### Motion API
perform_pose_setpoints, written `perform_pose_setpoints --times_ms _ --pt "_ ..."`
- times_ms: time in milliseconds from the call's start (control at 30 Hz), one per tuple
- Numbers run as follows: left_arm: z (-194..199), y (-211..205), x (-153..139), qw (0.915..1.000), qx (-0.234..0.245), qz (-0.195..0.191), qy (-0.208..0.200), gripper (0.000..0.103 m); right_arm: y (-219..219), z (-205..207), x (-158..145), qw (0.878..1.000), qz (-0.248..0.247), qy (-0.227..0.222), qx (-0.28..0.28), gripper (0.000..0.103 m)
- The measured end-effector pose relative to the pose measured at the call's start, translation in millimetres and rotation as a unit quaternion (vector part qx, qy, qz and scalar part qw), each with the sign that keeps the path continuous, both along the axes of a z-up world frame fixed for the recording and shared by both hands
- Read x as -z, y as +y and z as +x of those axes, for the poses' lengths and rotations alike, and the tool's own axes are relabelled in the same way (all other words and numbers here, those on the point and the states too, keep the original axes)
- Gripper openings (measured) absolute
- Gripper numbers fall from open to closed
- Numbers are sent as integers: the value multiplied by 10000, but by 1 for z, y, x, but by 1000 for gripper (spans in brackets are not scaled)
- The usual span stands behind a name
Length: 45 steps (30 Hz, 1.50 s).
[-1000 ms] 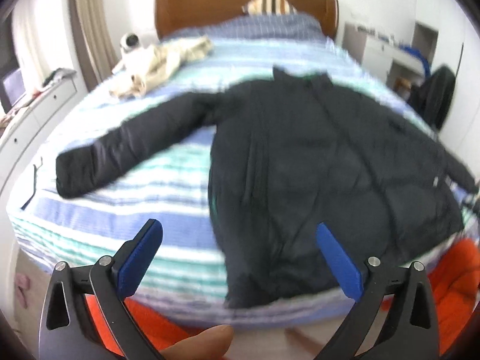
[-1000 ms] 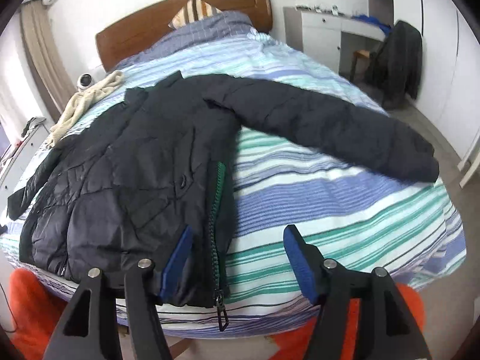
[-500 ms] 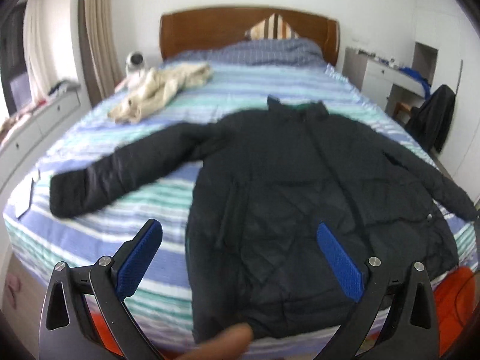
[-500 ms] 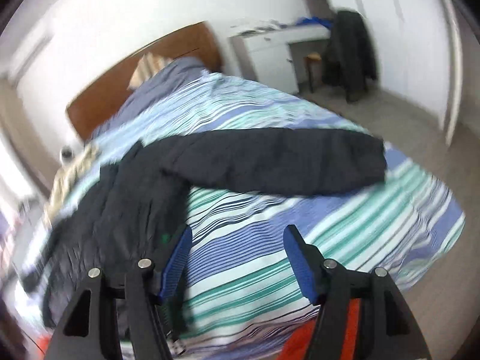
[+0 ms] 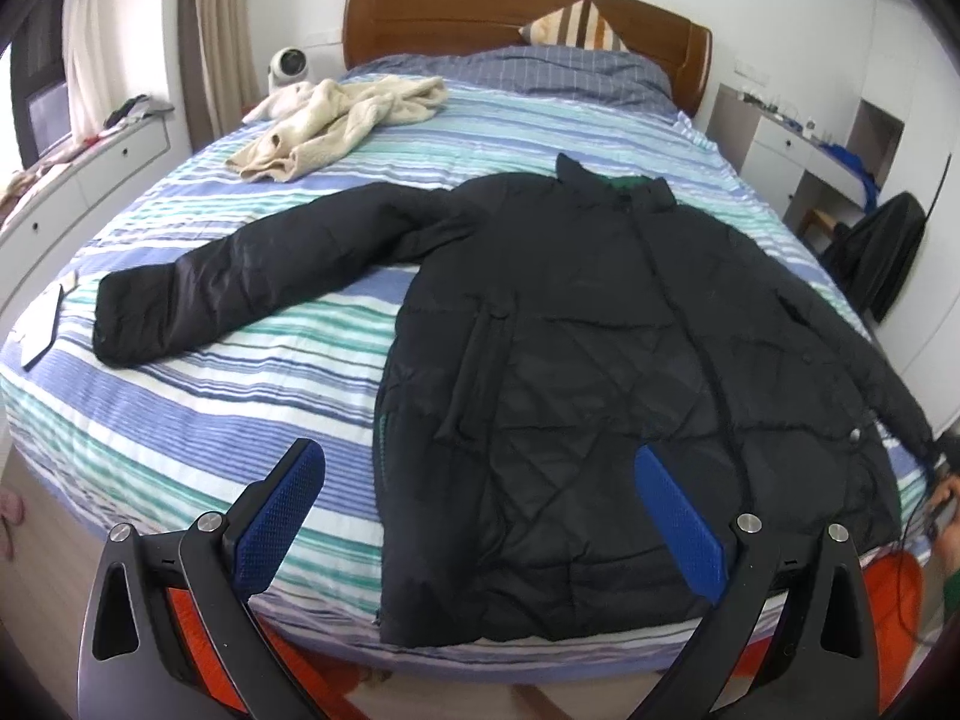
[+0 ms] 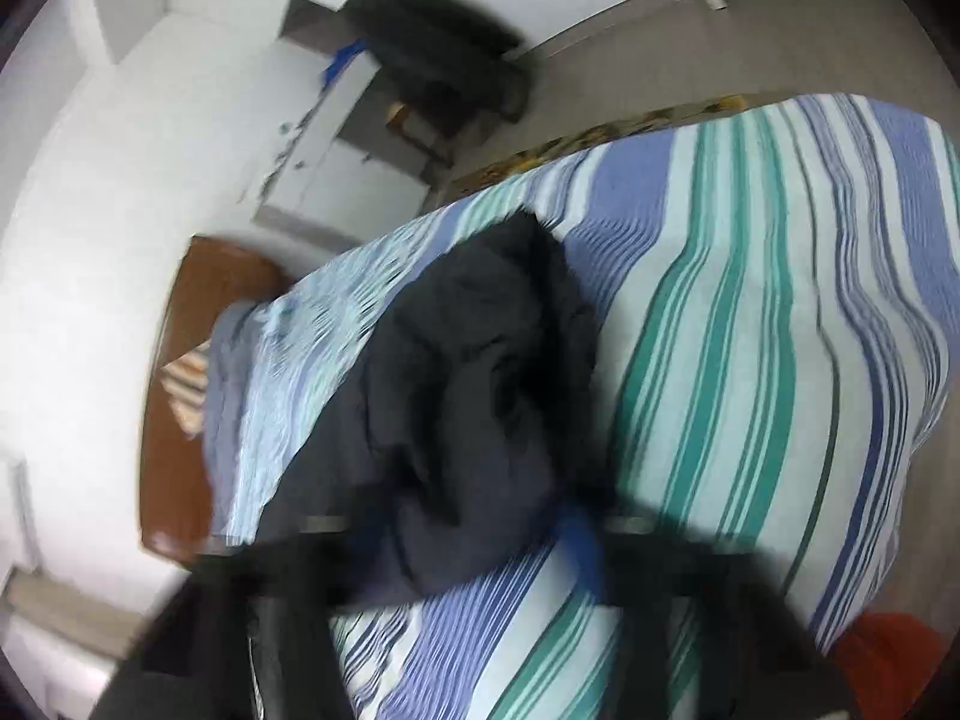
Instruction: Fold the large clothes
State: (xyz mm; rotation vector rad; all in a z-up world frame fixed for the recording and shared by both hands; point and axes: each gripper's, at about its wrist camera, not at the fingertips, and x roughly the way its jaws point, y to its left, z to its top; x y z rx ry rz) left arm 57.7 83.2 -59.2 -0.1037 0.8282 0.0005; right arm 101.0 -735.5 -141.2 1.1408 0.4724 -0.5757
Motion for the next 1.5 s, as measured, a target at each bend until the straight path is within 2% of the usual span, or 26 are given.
perform_pose_setpoints --times_ms 33,100,133,200,267,300,333,367,400,500,567,667,700,733,767,800,867,1033,1167,1233,1267,1300,1333,1367,1433,1500 --pt "-1 -1 0 10000 6 41 10 103 6 6 -14 9993 -343 108 -94 15" --pt "-1 -1 2 9999 20 115 11 103 31 18 -56 9910 -1215 57 -553 13" --pt "0 -2 4 9999 38 122 21 103 47 25 -79 9831 -1630 -41 -829 13" --pt "5 -4 8 9999 90 83 87 103 89 40 -126 9585 -2447 -272 -1440 13" --pt "14 -10 12 9997 160 15 203 103 148 57 -174 9179 -3271 -593 -2165 13" --pt "17 -13 12 9996 188 -20 215 103 189 67 -196 8897 -3665 -798 -2604 13" --pt "19 -17 10 9996 231 -79 174 103 215 73 -206 8719 -3864 -907 -2869 13" --pt "21 -20 7 9995 256 -133 108 103 253 82 -216 8456 -4128 -1029 -3224 12" --pt "22 -23 5 9995 272 -176 63 103 287 89 -220 8233 -4321 -1099 -3513 12" --pt "27 -26 1 9989 303 -366 -28 103 368 110 -206 7776 -4466 -1185 -4264 12" --pt "29 -23 2 9982 311 -520 -12 103 410 124 -182 7622 -4343 -1128 -4666 12" --pt "32 -16 9 9969 338 -704 138 103 458 139 -137 7480 -4021 -945 -5195 15" --pt "33 -13 13 9960 374 -790 210 103 471 145 -119 7426 -3757 -890 -5473 25" --pt "35 -10 18 9951 392 -864 290 103 478 147 -103 7398 -3373 -871 -5756 60" --pt "36 -8 21 9942 404 -928 351 103 481 142 -87 7396 -2968 -855 -5980 79" --pt "38 -6 25 9927 436 -1037 432 103 484 144 -72 7437 -2551 -815 -6126 92" --pt "43 -3 32 9886 515 -1293 575 103 487 140 -55 7496 -2198 -652 -6209 92" --pt "74 -24 39 9787 897 -1639 853 103 461 105 -58 7577 -2176 -779 -6103 92" --pt "123 -65 55 9780 1115 -1393 1079 102 441 73 -60 7695 -2161 -759 -5962 92" --pt "147 -86 70 9767 1137 -1200 1368 97 426 62 -62 7763 -2138 -782 -5878 92" --pt "157 -99 77 9773 1155 -981 1480 72 419 55 -63 7804 -2167 -790 -5812 92" --pt "162 -107 78 9778 1219 -787 1512 38 408 47 -65 7837 -2219 -800 -5746 92" --pt "165 -113 74 9800 1209 -516 1493 31 401 40 -65 7866 -2281 -797 -5683 92" --pt "171 -116 62 9824 1225 -306 1374 13 395 36 -67 7900 -2350 -775 -5610 92" --pt "182 -111 38 9852 1279 -227 1116 12 376 27 -71 7998 -2490 -732 -5413 92" --pt "199 -100 7 9910 1167 -20 657 12 359 24 -71 8112 -2510 -711 -5233 92"
